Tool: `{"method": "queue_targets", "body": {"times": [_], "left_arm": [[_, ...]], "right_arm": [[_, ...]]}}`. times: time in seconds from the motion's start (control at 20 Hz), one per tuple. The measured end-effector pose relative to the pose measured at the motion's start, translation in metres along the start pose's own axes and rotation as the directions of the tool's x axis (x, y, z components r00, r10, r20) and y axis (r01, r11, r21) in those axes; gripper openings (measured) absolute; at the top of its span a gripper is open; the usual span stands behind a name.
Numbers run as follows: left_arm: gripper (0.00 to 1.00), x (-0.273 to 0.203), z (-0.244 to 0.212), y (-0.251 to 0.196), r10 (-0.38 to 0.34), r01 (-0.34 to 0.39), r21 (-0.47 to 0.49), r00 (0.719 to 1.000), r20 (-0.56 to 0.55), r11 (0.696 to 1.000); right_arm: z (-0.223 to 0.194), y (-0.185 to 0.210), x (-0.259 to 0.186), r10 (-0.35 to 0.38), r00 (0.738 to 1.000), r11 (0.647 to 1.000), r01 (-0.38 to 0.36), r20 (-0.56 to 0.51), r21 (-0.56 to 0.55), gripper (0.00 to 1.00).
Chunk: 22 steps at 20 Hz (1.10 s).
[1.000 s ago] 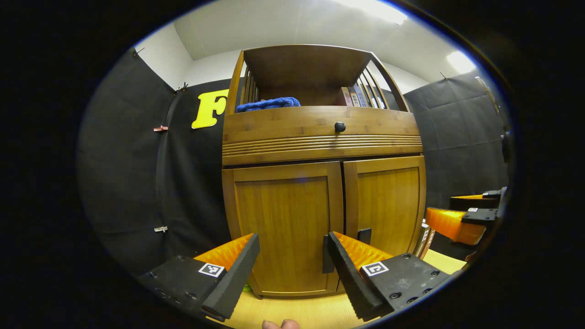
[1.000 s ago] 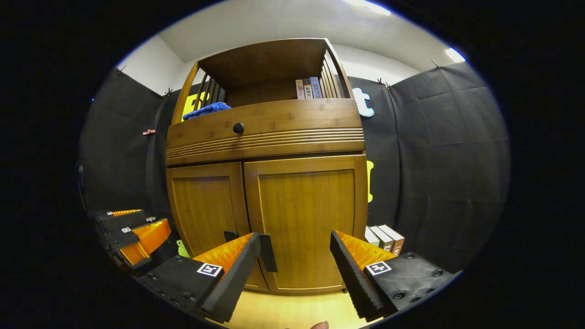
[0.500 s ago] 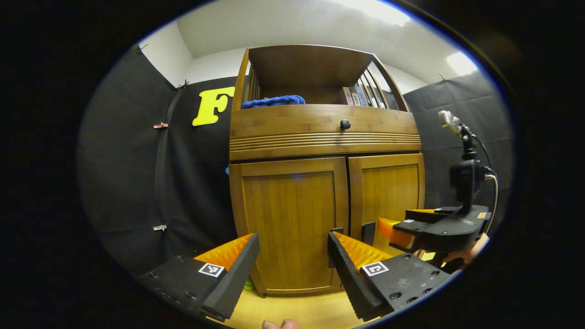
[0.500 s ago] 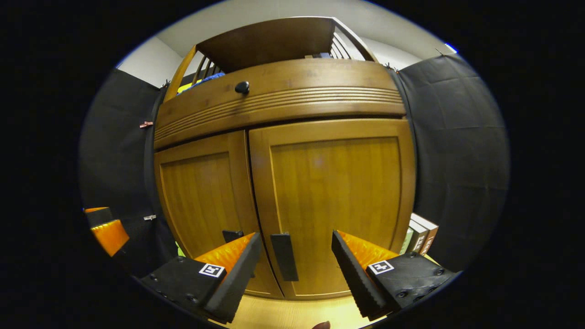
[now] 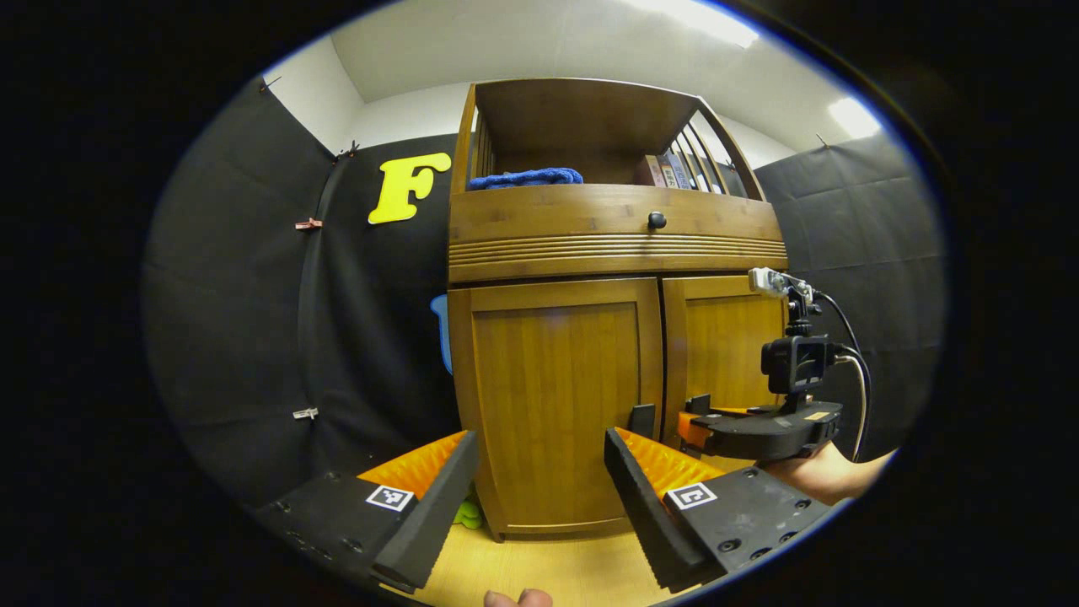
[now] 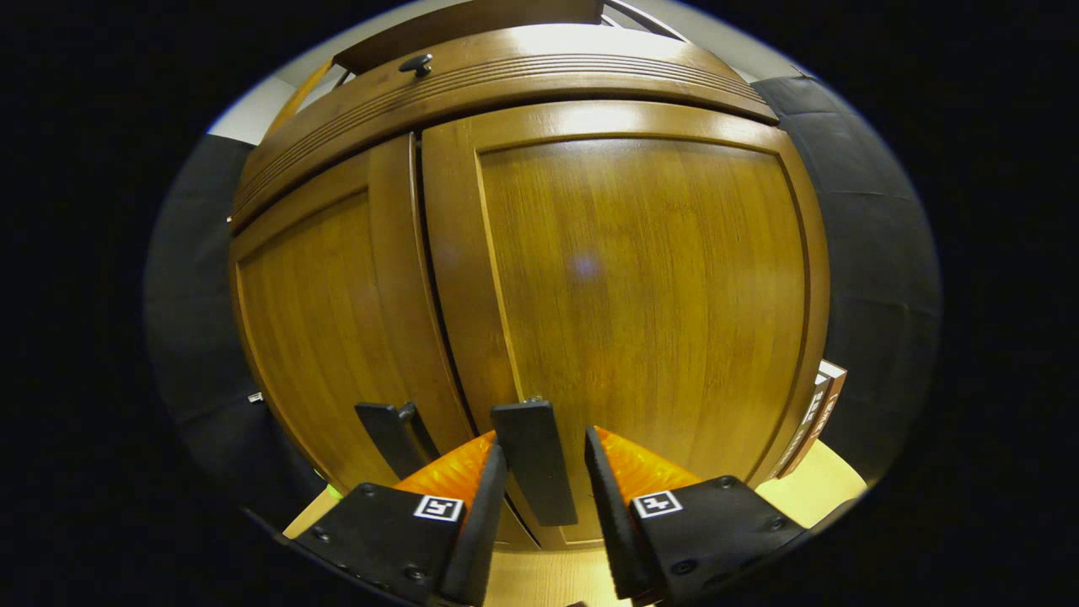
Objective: Open the right door of the double-door shoe cabinet with the right hand, and open the left door with the left hand.
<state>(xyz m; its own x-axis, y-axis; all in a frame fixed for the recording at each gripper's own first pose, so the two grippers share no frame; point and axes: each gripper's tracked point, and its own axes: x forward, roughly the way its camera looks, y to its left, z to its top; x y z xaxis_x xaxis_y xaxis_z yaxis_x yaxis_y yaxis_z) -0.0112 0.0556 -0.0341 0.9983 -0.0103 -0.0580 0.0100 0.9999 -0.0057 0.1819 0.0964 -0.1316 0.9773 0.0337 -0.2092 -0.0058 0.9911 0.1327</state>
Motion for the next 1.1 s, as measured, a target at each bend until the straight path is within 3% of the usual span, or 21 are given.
{"method": "queue_targets", "body": {"times": [0.05,0.25,0.6,1.1], "left_arm": [[0.93,0.001,-0.001,0.001,0.001,-0.001,0.002,1.0,-0.004,1.0],[0.94,-0.005,0.003,0.005,0.017,-0.017,-0.007,1.0,-0.001,1.0],[0.94,-0.015,0.008,0.001,0.039,-0.039,-0.014,0.999,0.006,0.999],[0.94,-0.014,0.014,-0.035,0.042,-0.042,-0.007,0.999,0.003,0.999]], "right_arm": [[-0.007,0.0,0.003,0.001,1.0,1.0,-0.001,-0.024,0.008,0.56],[-0.005,-0.002,-0.005,0.006,1.0,1.0,-0.007,-0.02,-0.03,0.31],[-0.015,-0.011,-0.059,0.076,0.996,0.997,-0.077,-0.037,-0.03,0.3],[-0.012,-0.071,-0.159,0.119,0.991,0.993,-0.118,-0.056,0.017,0.3]]}}
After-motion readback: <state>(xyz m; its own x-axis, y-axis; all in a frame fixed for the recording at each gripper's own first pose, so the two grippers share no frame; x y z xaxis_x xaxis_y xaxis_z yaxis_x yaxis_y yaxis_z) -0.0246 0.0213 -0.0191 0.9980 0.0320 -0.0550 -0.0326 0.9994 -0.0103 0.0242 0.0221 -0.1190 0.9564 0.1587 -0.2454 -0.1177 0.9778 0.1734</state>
